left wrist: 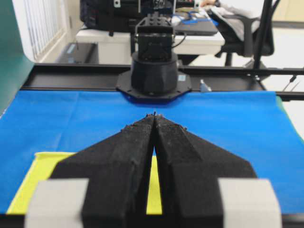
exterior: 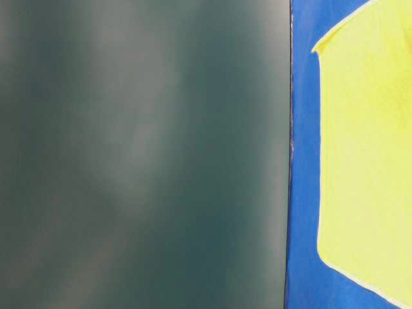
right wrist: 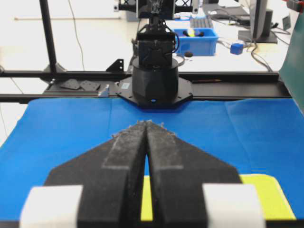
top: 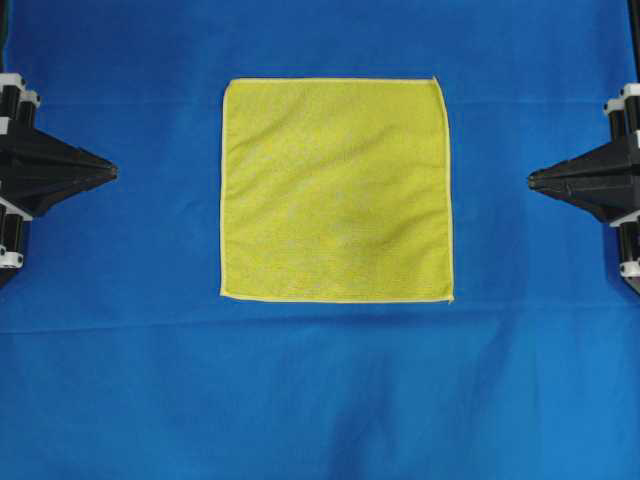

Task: Fold the yellow towel.
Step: 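Move both grippers to the towel's far corners and grasp them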

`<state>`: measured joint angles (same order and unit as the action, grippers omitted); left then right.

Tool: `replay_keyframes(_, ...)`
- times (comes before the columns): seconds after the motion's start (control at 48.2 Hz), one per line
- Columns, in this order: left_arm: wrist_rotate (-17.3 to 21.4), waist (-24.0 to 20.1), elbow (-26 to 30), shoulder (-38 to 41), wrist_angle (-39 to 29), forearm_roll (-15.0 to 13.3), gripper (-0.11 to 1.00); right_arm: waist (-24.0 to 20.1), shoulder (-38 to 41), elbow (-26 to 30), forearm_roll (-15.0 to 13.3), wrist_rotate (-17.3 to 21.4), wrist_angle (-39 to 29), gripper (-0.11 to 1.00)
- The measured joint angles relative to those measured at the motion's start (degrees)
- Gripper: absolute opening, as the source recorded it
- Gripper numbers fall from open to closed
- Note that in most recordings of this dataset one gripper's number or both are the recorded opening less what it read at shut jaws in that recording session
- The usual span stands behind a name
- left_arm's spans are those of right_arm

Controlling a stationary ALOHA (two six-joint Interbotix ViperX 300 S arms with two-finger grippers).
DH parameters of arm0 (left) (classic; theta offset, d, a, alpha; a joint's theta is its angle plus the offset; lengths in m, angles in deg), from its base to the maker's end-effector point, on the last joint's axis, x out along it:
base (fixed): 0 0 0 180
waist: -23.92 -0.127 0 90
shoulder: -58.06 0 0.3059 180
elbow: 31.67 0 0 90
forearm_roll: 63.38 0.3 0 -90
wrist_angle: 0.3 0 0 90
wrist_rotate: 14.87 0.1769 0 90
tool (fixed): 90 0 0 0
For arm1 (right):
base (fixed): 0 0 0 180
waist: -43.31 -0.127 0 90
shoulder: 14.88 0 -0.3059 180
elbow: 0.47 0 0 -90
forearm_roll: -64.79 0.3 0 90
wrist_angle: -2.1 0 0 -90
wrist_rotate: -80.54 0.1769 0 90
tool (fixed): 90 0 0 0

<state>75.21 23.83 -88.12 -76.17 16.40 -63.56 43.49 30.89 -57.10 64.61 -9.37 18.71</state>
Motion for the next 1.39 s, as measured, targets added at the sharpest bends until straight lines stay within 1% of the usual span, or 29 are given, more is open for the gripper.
replay_keyframes(0.062, -0.44, -0.09, 0.18, 0.26, -0.09, -0.44, 0.0, 0.35, 0.18, 0.18, 0.18, 0.18, -0.18, 0.0)
replay_keyframes(0.145, -0.44, -0.79, 0.62, 1.49, -0.09, -0.88, 0.0, 2.37, 0.88, 1.14, 0.79, 0.44, -1.85, 0.0)
replay_keyframes(0.208, -0.62, -1.85, 0.79, 2.55, -0.09, -0.97, 0.0, 4.57, 1.85, 2.29, 1.32, 0.97, -3.87, 0.0)
replay_keyframes(0.291, -0.79, -3.52, 1.05, 4.66, -0.09, -1.05, 0.0, 8.61, 3.6, 3.52, 1.93, 1.93, -7.29, 0.0)
replay_keyframes(0.415, -0.88, -7.38, 1.32, 8.96, 0.0, -1.05, 0.0, 14.33, 6.77, 4.57, 2.02, 2.99, -11.25, 0.0)
replay_keyframes(0.519, -0.88, -11.07, 1.93, 13.71, 0.18, -1.14, 0.0, 19.34, 10.11, 4.66, 2.02, 3.34, -13.18, 0.0)
replay_keyframes(0.644, -0.97, -15.56, 2.99, 20.39, 0.35, -1.32, 0.02, 23.29, 15.03, 4.83, 2.11, 3.25, -13.8, 0.0)
replay_keyframes(0.664, -1.05, -16.17, 3.16, 21.27, 0.35, -1.32, 0.04, 24.17, 16.08, 5.01, 2.11, 3.34, -13.89, 0.01)
replay_keyframes(0.706, -1.23, -17.31, 3.52, 23.12, 0.79, -1.32, 0.11, 25.84, 18.11, 5.36, 2.11, 3.34, -13.97, 0.01)
replay_keyframes(0.748, -1.49, -18.46, 3.96, 25.4, 1.41, -1.32, 0.21, 27.42, 20.3, 5.8, 2.02, 3.25, -13.97, 0.05)
replay_keyframes(0.914, -1.58, -21.8, 5.8, 35.07, 4.92, -1.32, 0.71, 31.11, 29.71, 7.91, 1.76, 3.16, -13.62, 0.53)
replay_keyframes(0.955, -1.67, -22.68, 6.24, 37.35, 5.71, -1.32, 0.8, 31.99, 32.17, 8.53, 1.67, 3.08, -13.36, 0.61)
replay_keyframes(0.997, -1.67, -23.64, 6.86, 39.64, 6.42, -1.32, 0.85, 32.87, 35.07, 9.32, 1.32, 2.99, -12.74, 0.64)
replay_keyframes(1.1, -1.67, -25.84, 8.35, 45.53, 8.0, -1.32, 0.85, 34.1, 41.31, 11.16, 0.35, 2.9, -11.51, 0.61)
replay_keyframes(1.184, -1.67, -26.98, 9.76, 50.01, 9.14, -1.32, 0.84, 34.98, 46.32, 12.74, -0.26, 2.99, -10.9, 0.6)
replay_keyframes(1.308, -1.67, -28.3, 12.22, 56.78, 9.67, -1.32, 0.84, 35.6, 51.68, 14.68, -0.88, 2.9, -10.28, 0.6)
replay_keyframes(1.391, -1.67, -28.92, 13.45, 59.94, 9.84, -1.32, 0.83, 35.6, 54.76, 15.64, -0.97, 2.81, -9.58, 0.6)
